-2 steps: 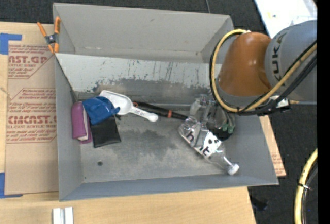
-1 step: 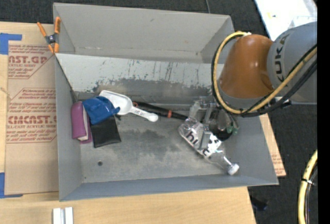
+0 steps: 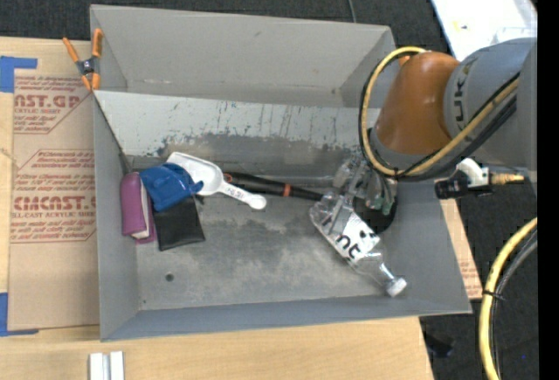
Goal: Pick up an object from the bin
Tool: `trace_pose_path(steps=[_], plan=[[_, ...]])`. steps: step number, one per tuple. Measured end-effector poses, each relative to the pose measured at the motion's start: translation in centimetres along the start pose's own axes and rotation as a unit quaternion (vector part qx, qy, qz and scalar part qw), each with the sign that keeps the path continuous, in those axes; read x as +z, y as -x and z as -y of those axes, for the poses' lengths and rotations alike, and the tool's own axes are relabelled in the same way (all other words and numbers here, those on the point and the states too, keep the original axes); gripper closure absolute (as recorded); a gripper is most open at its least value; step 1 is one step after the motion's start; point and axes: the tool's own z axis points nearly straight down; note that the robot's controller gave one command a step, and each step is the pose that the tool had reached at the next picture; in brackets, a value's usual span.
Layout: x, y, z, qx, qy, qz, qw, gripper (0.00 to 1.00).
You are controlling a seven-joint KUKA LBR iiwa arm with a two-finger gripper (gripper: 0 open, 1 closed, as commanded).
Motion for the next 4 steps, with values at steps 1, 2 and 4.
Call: trace_pose_path(steps=[1,2,4], plan=[[-0.3,-0.9,0.4,-0.012,0.0,-0.0003,0.9999,0.0],[3.5,0.6,-0.6,0.087,0.0,0.0015,0.9962,0.0],[4.2,1.0,-1.5,0.066,0.0,0.0033,0.9978,1.0]])
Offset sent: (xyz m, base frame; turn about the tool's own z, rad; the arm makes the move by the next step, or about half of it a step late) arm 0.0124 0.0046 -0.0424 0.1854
